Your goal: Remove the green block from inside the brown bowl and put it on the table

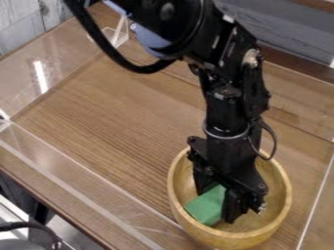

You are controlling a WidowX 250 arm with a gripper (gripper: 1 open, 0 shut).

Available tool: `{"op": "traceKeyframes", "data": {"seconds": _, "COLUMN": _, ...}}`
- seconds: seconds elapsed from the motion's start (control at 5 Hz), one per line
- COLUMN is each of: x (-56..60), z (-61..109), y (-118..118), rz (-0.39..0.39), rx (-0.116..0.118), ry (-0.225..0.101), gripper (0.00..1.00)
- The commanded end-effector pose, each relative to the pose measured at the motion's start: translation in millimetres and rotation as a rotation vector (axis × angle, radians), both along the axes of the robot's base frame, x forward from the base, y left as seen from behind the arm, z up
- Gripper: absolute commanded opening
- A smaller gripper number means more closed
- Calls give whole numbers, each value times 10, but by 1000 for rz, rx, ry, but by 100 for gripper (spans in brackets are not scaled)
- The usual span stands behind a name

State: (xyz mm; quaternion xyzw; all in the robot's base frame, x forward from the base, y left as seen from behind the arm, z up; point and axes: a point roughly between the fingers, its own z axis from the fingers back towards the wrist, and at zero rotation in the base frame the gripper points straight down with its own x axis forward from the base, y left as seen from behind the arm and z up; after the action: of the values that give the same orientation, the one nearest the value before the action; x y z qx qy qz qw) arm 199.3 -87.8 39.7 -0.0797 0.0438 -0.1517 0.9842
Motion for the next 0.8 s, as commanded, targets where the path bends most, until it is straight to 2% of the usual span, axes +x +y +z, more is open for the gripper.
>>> {"op": "traceKeyframes", "data": {"seconds": 0.0, "x": 93, "z": 199, "y": -4, "rz": 22, "rx": -17, "ry": -51, "gripper": 0}}
{"op": "traceKeyframes", "data": {"seconds": 0.4, "x": 106, "z": 401, "y": 44, "rz": 61, "rx": -13, "ry": -55, "gripper": 0}}
{"op": "traceKeyframes", "data": {"seconds": 0.6, "x": 138, "z": 627, "y": 105, "rz": 107, "rx": -5, "ry": -66, "gripper": 0}}
